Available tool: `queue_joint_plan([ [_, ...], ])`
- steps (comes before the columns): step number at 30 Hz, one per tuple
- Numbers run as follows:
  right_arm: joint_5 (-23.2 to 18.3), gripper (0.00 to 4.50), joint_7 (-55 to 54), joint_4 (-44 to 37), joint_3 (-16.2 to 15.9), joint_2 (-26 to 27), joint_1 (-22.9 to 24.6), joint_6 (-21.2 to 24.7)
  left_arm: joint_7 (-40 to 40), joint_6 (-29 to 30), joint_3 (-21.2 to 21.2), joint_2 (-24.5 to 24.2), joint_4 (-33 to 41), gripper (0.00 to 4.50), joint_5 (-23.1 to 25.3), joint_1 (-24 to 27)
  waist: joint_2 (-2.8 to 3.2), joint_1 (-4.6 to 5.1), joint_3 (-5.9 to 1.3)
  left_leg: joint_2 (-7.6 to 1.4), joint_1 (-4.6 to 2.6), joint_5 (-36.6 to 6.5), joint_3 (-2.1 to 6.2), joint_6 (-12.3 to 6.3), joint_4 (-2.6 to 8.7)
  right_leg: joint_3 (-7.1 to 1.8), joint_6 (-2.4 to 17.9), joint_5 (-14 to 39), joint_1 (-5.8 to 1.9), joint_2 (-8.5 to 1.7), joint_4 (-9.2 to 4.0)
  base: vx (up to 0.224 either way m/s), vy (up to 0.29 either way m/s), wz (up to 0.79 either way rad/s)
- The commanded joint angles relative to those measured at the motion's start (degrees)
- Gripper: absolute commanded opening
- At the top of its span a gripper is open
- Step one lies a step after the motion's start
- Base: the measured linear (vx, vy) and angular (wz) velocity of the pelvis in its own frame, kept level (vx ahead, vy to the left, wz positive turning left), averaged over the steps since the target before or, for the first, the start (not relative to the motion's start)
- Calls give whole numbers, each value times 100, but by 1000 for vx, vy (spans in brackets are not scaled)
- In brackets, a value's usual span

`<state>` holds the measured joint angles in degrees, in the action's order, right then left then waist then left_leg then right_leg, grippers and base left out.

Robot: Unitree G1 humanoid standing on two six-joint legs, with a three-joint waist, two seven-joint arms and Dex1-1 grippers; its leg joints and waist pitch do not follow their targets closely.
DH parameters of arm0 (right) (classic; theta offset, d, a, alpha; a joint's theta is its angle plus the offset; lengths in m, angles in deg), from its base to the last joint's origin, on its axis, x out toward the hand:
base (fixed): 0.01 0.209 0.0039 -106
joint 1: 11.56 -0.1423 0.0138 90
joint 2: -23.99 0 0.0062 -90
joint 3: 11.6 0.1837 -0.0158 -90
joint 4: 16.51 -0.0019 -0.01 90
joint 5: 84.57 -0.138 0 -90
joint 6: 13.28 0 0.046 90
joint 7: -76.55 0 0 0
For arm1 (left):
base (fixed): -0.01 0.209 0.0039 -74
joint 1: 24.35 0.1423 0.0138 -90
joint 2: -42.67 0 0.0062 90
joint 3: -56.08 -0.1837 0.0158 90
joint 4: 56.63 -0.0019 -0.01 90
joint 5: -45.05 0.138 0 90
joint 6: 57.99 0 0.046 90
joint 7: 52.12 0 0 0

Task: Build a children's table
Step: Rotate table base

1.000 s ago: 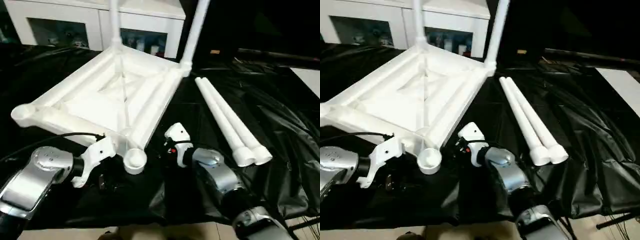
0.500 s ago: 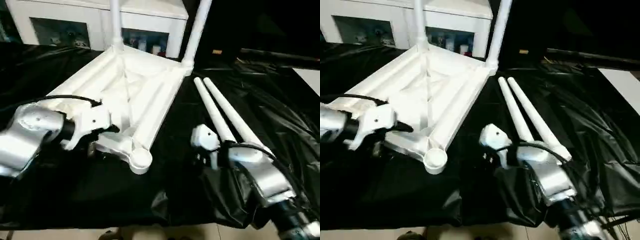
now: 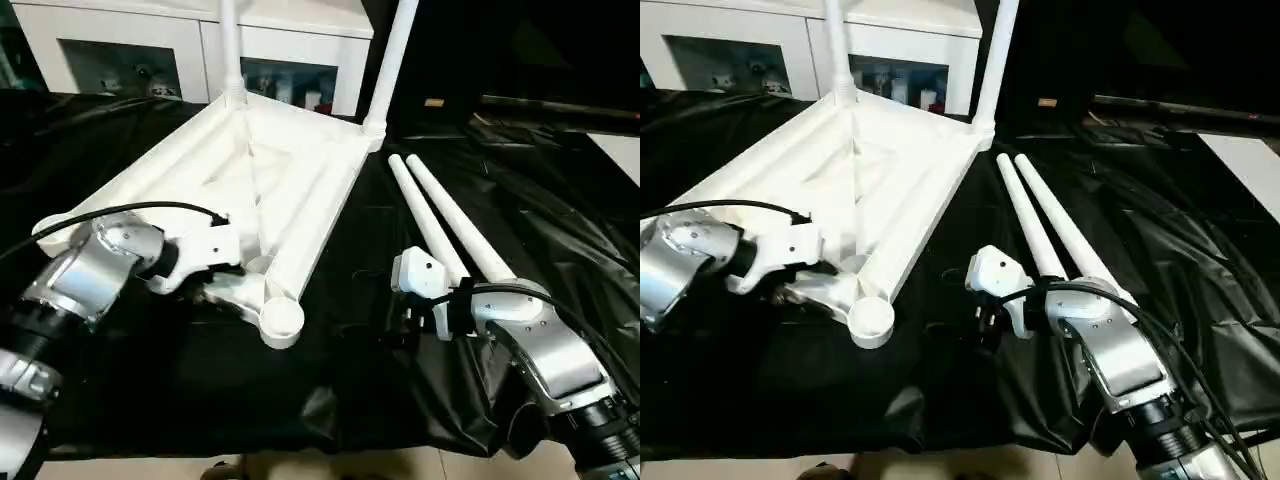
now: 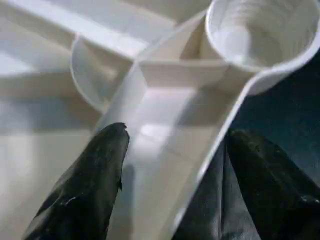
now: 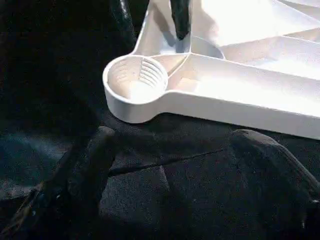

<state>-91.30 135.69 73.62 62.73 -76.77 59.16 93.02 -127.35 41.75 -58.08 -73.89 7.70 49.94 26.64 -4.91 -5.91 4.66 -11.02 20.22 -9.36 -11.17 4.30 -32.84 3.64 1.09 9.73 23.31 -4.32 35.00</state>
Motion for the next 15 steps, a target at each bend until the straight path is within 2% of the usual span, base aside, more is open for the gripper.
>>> queue_joint_plan([
  [1,-91,392,-36,-154,131,-100,42,122,-15,-121,-74,-3,-201,325,68,-182,174,-36,-436,-225,-92,-1615,138,149,371,-289,1073,1312,-266,-388,-378,0,0,0],
  [2,-91,392,-52,-146,121,-94,31,141,-12,-153,-64,27,-320,321,101,-223,181,-47,-435,-225,-93,-1625,139,150,373,-289,1079,1293,-265,-383,-374,0,0,0],
  [3,-88,392,-64,-139,114,-83,21,155,-9,-170,-49,46,-387,321,122,-243,148,-50,-432,-229,-90,-1629,137,145,375,-288,1075,1301,-268,-387,-379,0,0,0],
  [4,-83,392,-72,-136,111,-75,15,165,-13,-183,-35,62,-432,311,140,-256,167,-73,-436,-229,-101,-1625,137,150,370,-290,1073,1322,-263,-400,-374,0,0,0],
  [6,-71,392,-89,-106,98,-46,-6,159,29,-99,19,108,-456,282,122,-254,152,-79,-428,-238,-96,-1656,142,170,375,-289,1073,1363,-263,-408,-373,0,0,0],
  [9,-53,392,-121,-69,64,-9,-14,134,88,114,64,146,-421,282,126,-210,154,-88,-428,-242,-97,-1651,141,182,376,-290,1071,1394,-259,-417,-370,0,0,0],
  [11,-58,392,-131,-66,53,-5,-4,126,108,188,122,188,-403,246,56,-186,150,-91,-429,-241,-94,-1621,141,180,375,-289,1080,1365,-264,-417,-367,0,0,0],
  [14,-64,392,-144,-48,35,-8,-1,119,111,280,149,217,-409,239,11,-180,145,-93,-428,-236,-87,-1597,138,158,370,-292,1066,1373,-266,-420,-369,0,0,0],
  [15,-59,392,-158,-13,22,1,-8,106,70,312,145,232,-397,215,-4,-149,147,-102,-424,-239,-96,-1631,139,156,370,-289,1058,1459,-258,-425,-382,0,0,0],
])
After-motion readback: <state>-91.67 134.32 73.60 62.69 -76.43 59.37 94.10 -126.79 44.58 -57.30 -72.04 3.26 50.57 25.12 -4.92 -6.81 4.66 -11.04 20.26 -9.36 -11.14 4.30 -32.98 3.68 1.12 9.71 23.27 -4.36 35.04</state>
